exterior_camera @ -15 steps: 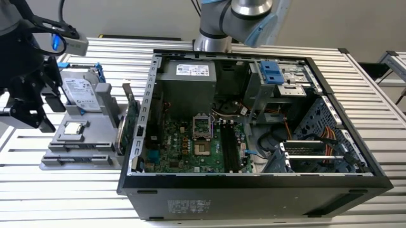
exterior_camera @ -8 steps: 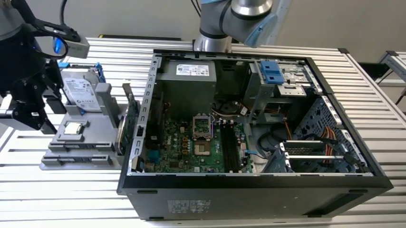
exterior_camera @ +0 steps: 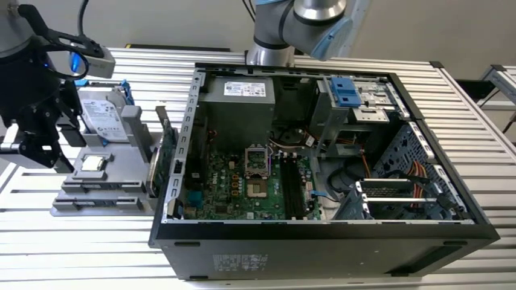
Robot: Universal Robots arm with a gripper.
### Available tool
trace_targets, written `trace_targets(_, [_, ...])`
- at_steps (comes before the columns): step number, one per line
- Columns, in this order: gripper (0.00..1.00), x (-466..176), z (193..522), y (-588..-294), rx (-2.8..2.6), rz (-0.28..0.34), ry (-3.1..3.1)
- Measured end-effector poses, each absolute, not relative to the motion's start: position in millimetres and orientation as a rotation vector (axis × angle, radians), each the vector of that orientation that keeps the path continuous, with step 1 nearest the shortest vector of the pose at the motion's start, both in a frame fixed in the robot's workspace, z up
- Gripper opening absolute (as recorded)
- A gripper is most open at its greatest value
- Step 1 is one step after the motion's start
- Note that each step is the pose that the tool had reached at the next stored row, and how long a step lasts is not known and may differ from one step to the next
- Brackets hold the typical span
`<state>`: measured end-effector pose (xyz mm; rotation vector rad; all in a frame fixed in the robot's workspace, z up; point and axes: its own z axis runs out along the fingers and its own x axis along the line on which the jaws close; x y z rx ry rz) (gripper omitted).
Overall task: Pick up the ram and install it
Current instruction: 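Pick up the ram and move it above insertion slot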
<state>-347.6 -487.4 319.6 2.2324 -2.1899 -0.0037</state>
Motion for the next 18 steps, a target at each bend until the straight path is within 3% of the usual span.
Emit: trace_targets(18, [1.0, -347.6, 306.3, -487.5, 2.232, -0.004, -2.19])
